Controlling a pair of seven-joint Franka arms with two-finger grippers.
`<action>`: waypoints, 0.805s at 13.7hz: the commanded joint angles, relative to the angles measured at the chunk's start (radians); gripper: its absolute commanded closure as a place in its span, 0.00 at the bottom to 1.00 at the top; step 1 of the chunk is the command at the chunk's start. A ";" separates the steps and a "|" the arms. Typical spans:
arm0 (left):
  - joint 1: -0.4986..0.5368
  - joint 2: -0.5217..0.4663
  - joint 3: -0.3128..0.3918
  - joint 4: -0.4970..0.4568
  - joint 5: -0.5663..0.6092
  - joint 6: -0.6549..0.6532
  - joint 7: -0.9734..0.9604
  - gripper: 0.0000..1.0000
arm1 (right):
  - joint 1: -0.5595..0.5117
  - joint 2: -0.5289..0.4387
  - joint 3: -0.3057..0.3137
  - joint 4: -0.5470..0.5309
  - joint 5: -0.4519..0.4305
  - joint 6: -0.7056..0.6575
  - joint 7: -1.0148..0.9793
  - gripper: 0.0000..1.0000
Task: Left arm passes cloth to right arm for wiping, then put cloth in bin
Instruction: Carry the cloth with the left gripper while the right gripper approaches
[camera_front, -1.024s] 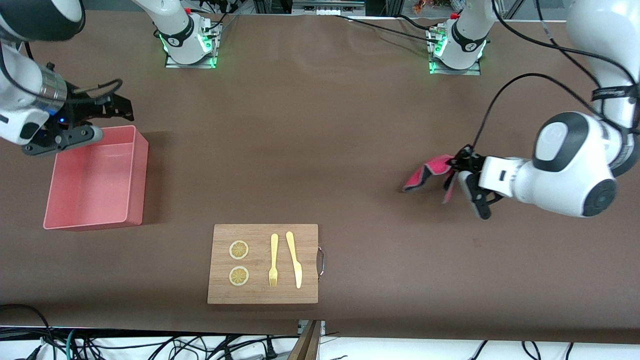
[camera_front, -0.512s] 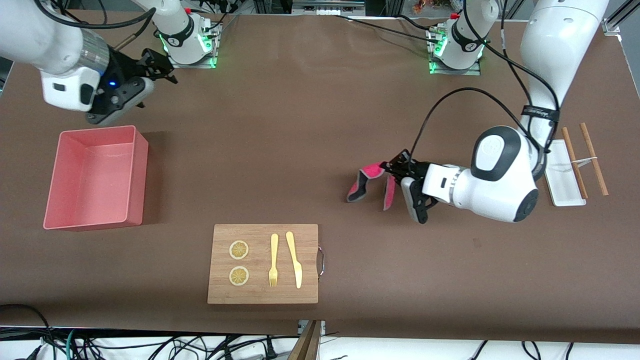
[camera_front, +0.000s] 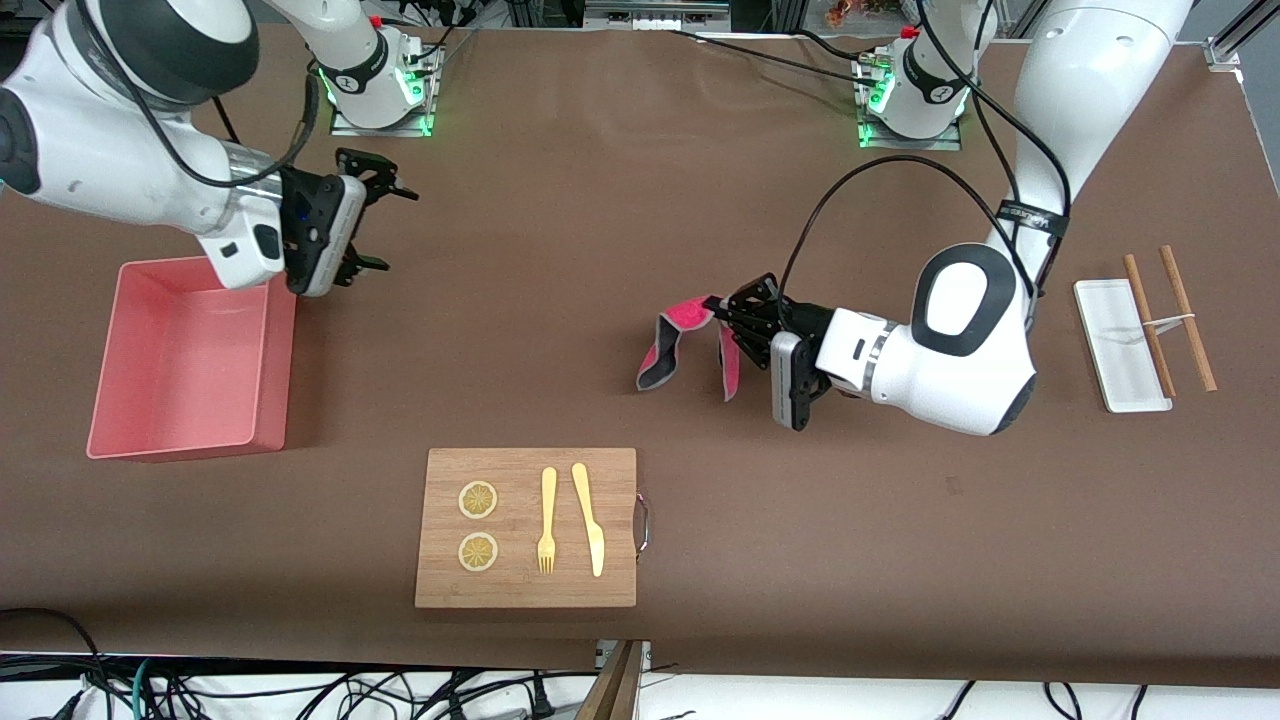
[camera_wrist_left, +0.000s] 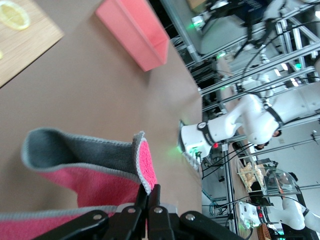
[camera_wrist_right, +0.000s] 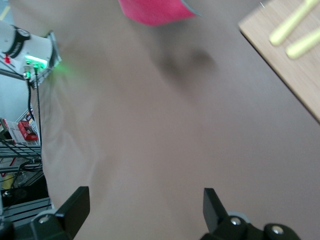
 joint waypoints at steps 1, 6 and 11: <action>-0.031 0.006 0.007 0.009 -0.099 -0.011 0.076 1.00 | -0.010 0.032 0.061 -0.068 0.129 0.120 -0.139 0.00; -0.100 -0.001 0.008 0.004 -0.140 -0.008 0.200 1.00 | 0.000 0.109 0.190 -0.110 0.243 0.383 -0.215 0.00; -0.140 -0.015 0.008 0.001 -0.126 0.021 0.202 1.00 | 0.025 0.120 0.255 -0.099 0.244 0.484 -0.216 0.00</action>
